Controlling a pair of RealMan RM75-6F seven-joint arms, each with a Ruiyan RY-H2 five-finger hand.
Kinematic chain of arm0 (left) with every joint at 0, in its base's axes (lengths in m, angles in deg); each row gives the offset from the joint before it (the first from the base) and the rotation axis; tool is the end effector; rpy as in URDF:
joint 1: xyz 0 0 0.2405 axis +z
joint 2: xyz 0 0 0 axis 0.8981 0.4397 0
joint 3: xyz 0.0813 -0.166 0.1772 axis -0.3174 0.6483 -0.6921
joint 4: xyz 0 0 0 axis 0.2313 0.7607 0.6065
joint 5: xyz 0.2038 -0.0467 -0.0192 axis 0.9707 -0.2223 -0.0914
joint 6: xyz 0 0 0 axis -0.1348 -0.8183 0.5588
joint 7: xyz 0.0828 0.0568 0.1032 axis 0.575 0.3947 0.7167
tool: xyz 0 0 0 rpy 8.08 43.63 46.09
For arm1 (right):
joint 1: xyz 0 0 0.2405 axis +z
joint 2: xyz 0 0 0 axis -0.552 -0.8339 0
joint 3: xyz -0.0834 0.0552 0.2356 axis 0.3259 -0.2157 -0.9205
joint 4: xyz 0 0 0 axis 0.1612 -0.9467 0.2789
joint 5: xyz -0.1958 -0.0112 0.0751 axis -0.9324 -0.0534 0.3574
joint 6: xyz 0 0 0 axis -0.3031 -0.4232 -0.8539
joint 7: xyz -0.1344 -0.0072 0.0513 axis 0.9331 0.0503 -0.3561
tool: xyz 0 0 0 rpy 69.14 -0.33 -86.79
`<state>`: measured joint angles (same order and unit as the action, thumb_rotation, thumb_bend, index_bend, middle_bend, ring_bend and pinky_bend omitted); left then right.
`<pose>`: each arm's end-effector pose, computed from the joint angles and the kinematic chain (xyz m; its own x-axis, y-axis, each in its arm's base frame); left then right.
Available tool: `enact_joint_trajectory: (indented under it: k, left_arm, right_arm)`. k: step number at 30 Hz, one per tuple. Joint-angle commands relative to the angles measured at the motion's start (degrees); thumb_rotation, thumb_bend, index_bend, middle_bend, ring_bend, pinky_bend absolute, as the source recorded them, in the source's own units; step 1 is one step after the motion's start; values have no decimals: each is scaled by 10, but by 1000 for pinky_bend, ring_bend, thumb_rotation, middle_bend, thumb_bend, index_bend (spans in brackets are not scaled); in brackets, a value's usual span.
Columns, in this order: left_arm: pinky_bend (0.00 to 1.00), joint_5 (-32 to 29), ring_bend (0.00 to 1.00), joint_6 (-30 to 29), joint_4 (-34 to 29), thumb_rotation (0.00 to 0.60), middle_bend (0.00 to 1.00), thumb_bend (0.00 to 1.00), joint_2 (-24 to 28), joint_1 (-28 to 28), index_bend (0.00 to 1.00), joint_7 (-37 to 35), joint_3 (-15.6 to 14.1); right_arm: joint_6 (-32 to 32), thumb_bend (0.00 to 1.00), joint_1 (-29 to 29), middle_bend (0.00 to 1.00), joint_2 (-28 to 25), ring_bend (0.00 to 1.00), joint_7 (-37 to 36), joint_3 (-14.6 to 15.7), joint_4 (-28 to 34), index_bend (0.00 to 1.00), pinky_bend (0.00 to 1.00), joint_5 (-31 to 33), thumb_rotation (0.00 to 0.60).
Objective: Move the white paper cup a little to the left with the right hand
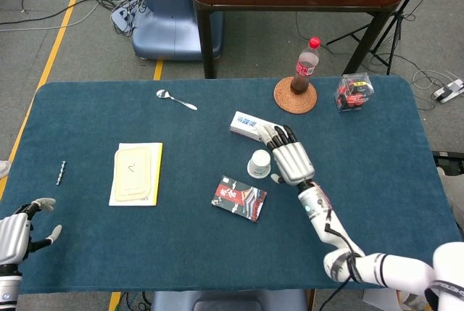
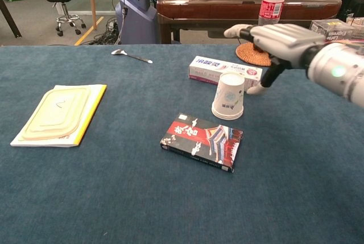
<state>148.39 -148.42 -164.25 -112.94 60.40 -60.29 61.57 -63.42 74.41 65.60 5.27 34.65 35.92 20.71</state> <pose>-0.3157 0.1759 0.1410 0.2737 0.0431 0.9608 0.9474 0.1604 -0.2771 -0.1442 -0.3415 0.0029 0.5021 -0.1156 0.8571 -0.8321 -0.3347 0.4423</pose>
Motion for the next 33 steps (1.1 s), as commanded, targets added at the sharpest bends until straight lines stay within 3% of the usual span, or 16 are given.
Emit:
enact_joint_trajectory:
  k: [1, 10, 16, 25, 33]
  left_arm:
    - [529, 3, 324, -5, -7, 600, 385, 292, 4, -1, 329, 8, 3]
    - [529, 31, 322, -12, -34, 600, 385, 292, 36, -10, 340, 7, 7]
    - [516, 12, 313, -15, -71, 600, 385, 293, 66, -13, 344, 23, 21]
    - [502, 10, 313, -31, -123, 600, 385, 292, 103, 0, 360, 63, 13]
    - [501, 23, 313, -38, -147, 600, 385, 292, 103, -1, 362, 95, 7]
  right_arm:
    - [-42, 0, -52, 0, -77, 0, 0, 41, 79, 0, 0, -25, 600]
    - [-124, 0, -158, 67, -219, 0, 12, 108, 219, 84, 0, -22, 600]
    - [-180, 0, -218, 90, -285, 0, -8, 142, 277, 107, 0, -63, 600]
    - [-248, 0, -301, 108, -329, 0, -83, 174, 285, 125, 0, -140, 600]
    - [-241, 0, -315, 117, -336, 0, -118, 160, 278, 134, 0, -152, 600]
